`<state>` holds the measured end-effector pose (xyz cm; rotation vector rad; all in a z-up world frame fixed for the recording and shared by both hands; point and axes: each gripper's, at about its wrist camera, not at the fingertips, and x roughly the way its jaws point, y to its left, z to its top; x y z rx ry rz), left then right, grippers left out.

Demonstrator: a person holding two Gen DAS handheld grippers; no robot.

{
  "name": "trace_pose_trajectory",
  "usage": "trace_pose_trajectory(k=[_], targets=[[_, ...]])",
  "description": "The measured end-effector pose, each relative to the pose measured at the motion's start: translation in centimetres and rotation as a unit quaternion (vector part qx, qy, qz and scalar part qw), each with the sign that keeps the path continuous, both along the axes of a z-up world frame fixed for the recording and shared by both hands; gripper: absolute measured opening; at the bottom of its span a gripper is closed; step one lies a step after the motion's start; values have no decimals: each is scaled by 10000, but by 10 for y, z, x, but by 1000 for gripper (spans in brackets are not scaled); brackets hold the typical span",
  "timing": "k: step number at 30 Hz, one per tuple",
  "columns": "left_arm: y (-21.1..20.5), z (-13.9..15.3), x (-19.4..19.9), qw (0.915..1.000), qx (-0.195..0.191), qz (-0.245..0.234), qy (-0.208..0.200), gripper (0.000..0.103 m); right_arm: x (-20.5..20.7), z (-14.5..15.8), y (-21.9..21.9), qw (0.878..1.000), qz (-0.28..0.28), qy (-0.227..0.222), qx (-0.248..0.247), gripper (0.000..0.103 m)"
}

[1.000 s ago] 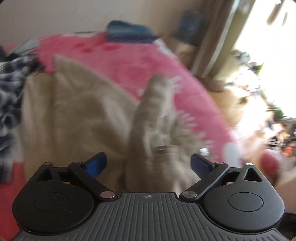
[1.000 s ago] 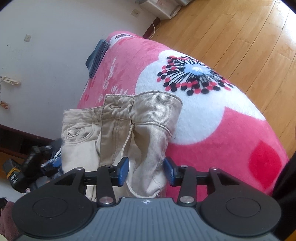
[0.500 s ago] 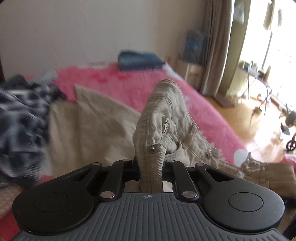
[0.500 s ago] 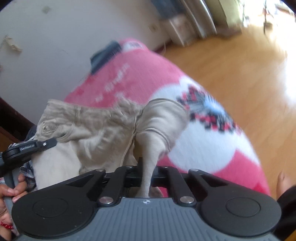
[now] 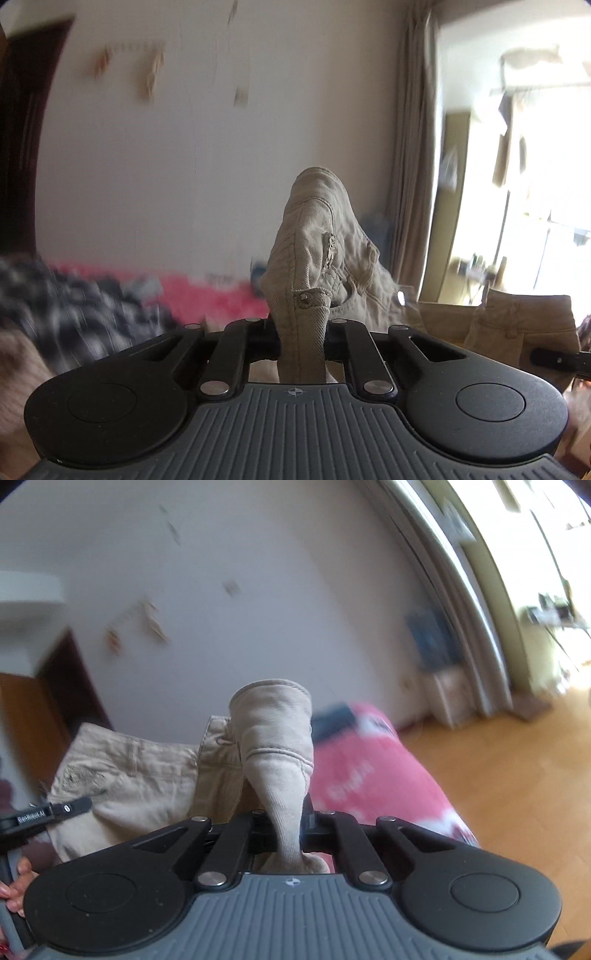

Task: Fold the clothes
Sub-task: 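Lift the trousers up with both grippers to hang them straight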

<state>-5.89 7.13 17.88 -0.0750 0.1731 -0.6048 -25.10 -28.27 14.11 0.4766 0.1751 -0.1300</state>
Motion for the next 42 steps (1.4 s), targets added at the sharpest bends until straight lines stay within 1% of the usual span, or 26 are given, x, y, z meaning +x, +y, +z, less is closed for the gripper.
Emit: trace_pose_trajectory(k=[3, 6, 8, 10, 12, 13, 16, 18, 21, 24, 27, 28, 31, 35, 37, 40, 42], targets=[[15, 26, -28, 9984, -220, 1, -522, 11, -24, 36, 15, 9980, 98, -550, -292, 5], [31, 53, -47, 9949, -622, -76, -791, 11, -49, 71, 28, 9929, 249, -1056, -489, 5], [42, 71, -58, 9905, -918, -175, -1009, 10, -66, 93, 34, 9879, 404, -1384, -564, 5], [53, 87, -71, 9835, -1251, -274, -1278, 10, -82, 114, 38, 9816, 597, -1699, -638, 5], [61, 102, -82, 9755, -1507, -314, -1572, 10, -96, 135, 38, 9740, 872, -2018, -540, 5], [63, 109, -86, 9713, -1618, -344, -1709, 10, -104, 145, 38, 9694, 1008, -2185, -488, 5], [67, 128, -93, 9590, -1875, -464, -2072, 10, -121, 170, 37, 9539, 1195, -2677, -641, 5], [67, 139, -92, 9540, -1995, -606, -2156, 10, -128, 185, 34, 9437, 1334, -2945, -703, 5], [56, 145, -82, 9541, -2000, -667, -2129, 9, -130, 199, 30, 9345, 1281, -3198, -893, 5], [37, 136, -62, 9609, -1877, -598, -1947, 9, -115, 191, 20, 9404, 1086, -3083, -939, 5], [20, 119, -39, 9706, -1728, -441, -1619, 9, -98, 181, 9, 9468, 881, -2938, -973, 5], [16, 113, -31, 9739, -1677, -389, -1480, 9, -89, 176, 5, 9515, 824, -2808, -945, 5], [-5, 89, 3, 9828, -1521, -250, -1021, 9, -54, 154, -9, 9668, 695, -2330, -790, 5], [-30, 54, 54, 9905, -1306, -78, -427, 9, -1, 120, -37, 9831, 581, -1666, -498, 5], [-37, 37, 74, 9929, -1180, 17, -159, 9, 22, 100, -43, 9896, 465, -1310, -368, 5], [-56, 3, 104, 9954, -897, 206, 249, 9, 55, 73, -54, 9969, 269, -716, -204, 5], [-53, -15, 112, 9951, -763, 296, 549, 9, 84, 53, -68, 9992, 264, -301, 17, 5]])
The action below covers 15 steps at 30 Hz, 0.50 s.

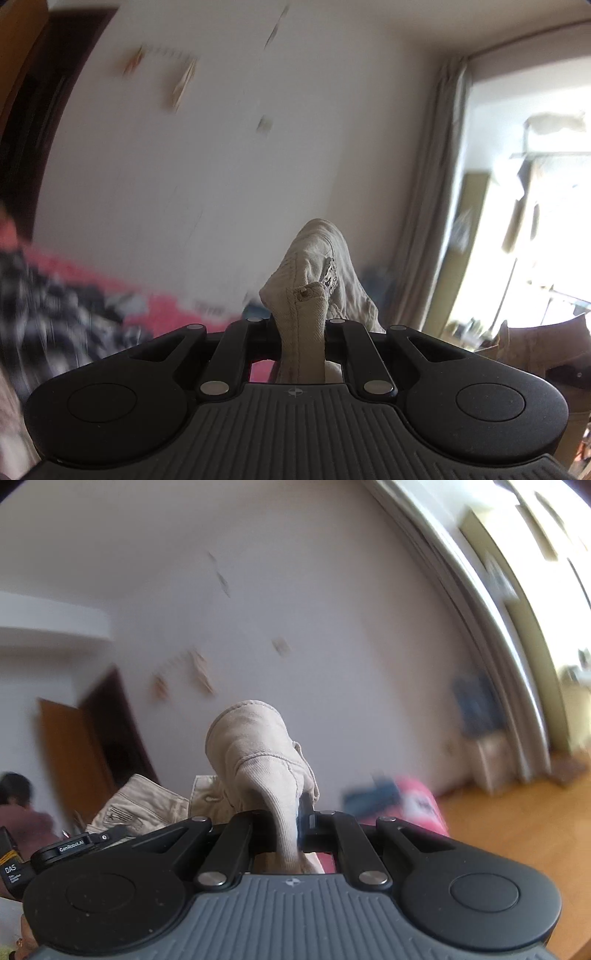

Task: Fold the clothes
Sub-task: 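Lift the trousers up with both grippers to hang them straight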

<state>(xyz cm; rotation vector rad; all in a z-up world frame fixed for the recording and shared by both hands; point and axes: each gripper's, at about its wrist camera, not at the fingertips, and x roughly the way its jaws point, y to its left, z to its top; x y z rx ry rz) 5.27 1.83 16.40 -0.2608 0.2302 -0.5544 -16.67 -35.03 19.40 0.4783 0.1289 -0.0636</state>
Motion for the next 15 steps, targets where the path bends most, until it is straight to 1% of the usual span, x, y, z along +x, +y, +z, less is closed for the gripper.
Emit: trace_pose_trajectory(k=[3, 7, 9, 12, 15], targets=[[-15, -34, 34, 9987, 181, 78, 469, 9, 41, -33, -13, 9984, -50, 545, 138, 5], [-28, -60, 81, 9947, 339, 166, 960, 8, 95, -72, -21, 9926, -157, 1175, 258, 5], [-37, -66, 111, 9926, 433, 199, 1118, 8, 133, -84, -33, 9895, -183, 1405, 288, 5], [-50, -76, 145, 9903, 644, 276, 1204, 8, 198, -99, -53, 9857, -196, 1652, 269, 5], [-64, -81, 179, 9908, 892, 314, 967, 8, 258, -112, -65, 9831, -221, 1797, 276, 5]])
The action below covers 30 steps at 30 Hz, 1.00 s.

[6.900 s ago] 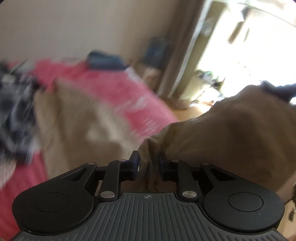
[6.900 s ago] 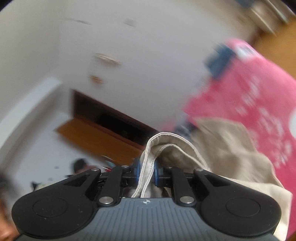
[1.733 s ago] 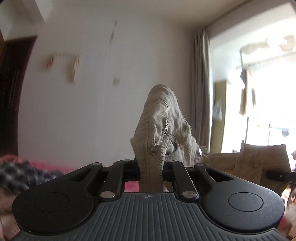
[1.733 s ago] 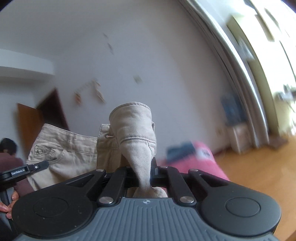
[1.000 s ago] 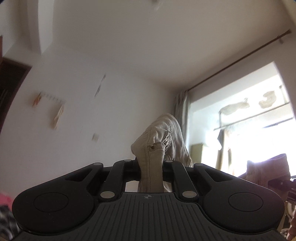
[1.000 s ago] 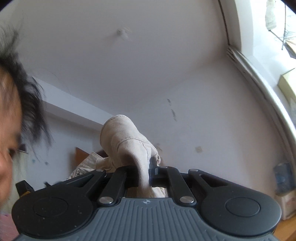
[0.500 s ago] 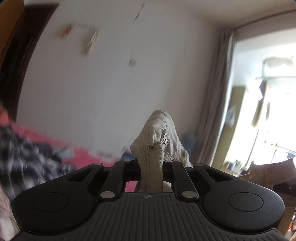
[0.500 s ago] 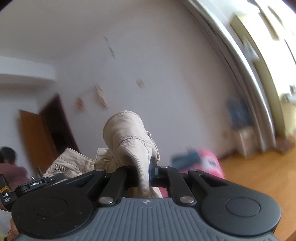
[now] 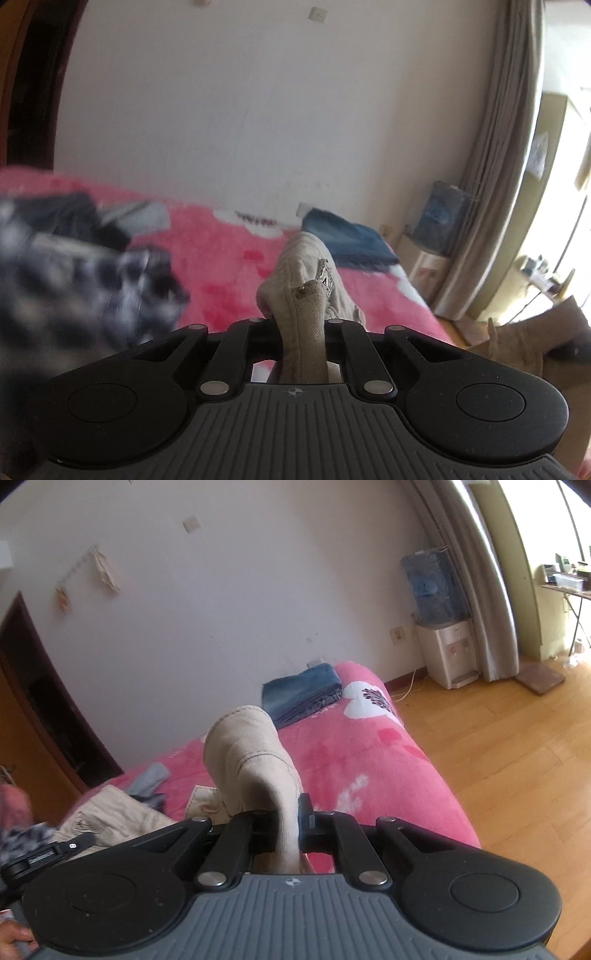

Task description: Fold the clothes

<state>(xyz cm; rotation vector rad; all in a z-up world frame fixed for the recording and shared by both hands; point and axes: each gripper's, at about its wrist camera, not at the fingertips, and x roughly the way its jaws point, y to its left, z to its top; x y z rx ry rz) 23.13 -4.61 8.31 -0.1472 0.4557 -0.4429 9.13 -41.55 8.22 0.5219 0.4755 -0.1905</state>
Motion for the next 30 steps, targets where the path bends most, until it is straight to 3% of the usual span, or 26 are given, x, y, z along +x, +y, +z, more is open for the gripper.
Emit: trace_pose_trajectory(k=[6, 9, 12, 15, 17, 18, 20, 21, 25, 30], targets=[[-30, -14, 82, 9995, 165, 126, -228, 8, 96, -11, -8, 9997, 32, -62, -222, 5], [-38, -33, 119, 9995, 126, 217, -215, 8, 141, -22, -18, 9993, 157, -169, -279, 5], [-47, -56, 144, 9978, 361, 517, -216, 8, 182, -40, -26, 9989, 297, -207, -284, 5], [-54, -85, 167, 9954, 646, 703, 45, 8, 218, -69, -29, 9980, 464, 34, -429, 6], [-54, -105, 180, 9932, 743, 757, 482, 11, 243, -100, -35, 9968, 474, 554, -336, 7], [-50, -113, 185, 9917, 683, 794, 744, 14, 253, -115, -39, 9947, 489, 878, -232, 10], [-37, -125, 194, 9868, 385, 892, 1295, 33, 264, -139, -46, 9893, 505, 1371, -33, 30], [-31, -129, 196, 9845, 215, 916, 1483, 35, 264, -145, -50, 9879, 492, 1473, 40, 34], [-11, -121, 185, 9807, -194, 893, 1728, 59, 248, -140, -68, 9859, 512, 1424, 713, 70], [-3, -97, 147, 9812, -292, 565, 1821, 67, 199, -122, -78, 9808, 410, 1411, 1281, 74]])
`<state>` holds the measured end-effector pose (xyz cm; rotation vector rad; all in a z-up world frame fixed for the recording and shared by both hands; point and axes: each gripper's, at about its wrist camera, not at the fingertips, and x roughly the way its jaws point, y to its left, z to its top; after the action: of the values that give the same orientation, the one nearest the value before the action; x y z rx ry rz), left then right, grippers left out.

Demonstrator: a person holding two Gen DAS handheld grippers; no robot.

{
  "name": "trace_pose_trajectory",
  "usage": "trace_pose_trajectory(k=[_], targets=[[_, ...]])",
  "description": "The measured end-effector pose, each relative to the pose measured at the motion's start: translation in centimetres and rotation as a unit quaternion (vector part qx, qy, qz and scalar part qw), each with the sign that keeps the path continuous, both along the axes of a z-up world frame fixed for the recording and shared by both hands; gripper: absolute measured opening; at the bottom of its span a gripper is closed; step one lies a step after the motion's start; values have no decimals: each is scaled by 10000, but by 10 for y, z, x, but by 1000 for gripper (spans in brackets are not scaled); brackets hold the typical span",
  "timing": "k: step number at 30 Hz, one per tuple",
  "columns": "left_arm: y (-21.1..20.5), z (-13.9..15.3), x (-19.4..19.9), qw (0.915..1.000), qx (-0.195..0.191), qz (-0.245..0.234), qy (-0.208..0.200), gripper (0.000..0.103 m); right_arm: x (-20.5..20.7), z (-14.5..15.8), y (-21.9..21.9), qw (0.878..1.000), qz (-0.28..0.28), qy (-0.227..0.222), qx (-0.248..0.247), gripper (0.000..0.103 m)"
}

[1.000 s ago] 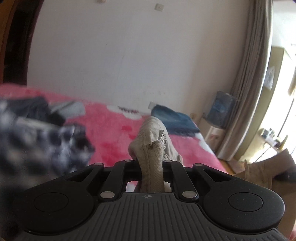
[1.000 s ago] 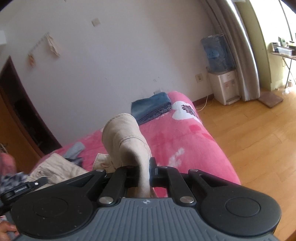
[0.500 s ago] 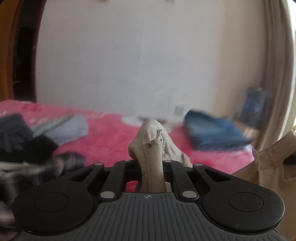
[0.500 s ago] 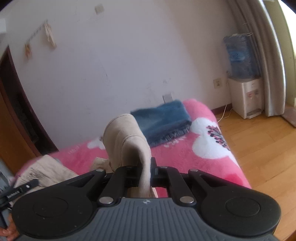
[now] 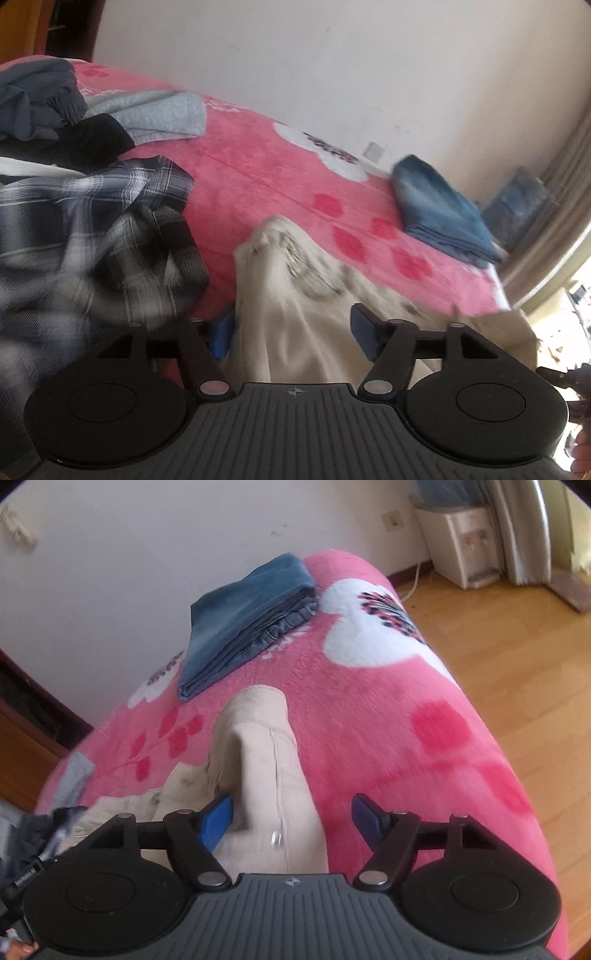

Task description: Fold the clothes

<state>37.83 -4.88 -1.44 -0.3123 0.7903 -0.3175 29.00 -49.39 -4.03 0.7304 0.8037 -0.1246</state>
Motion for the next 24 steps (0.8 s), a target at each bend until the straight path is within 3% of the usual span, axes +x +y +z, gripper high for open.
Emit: trace_pose_trajectory(k=[5, 12, 17, 22, 24], targets=[[5, 34, -60, 9980, 95, -627, -34, 68, -71, 10, 15, 9961, 136, 52, 866, 74], [29, 82, -195, 9829, 881, -1571, -387, 71, -198, 36, 77, 9915, 815, 108, 1008, 74], [44, 67, -295, 9637, 1258, -2354, -1, 72, -300, 45, 135, 9917, 1134, 254, 553, 74], [45, 28, -367, 9524, 773, -2808, 897, 72, -370, 24, 182, 9946, 912, 494, 79, 74], [38, 12, -387, 9497, 877, -2828, 1019, 72, -389, 13, 191, 9966, 587, 585, 40, 74]])
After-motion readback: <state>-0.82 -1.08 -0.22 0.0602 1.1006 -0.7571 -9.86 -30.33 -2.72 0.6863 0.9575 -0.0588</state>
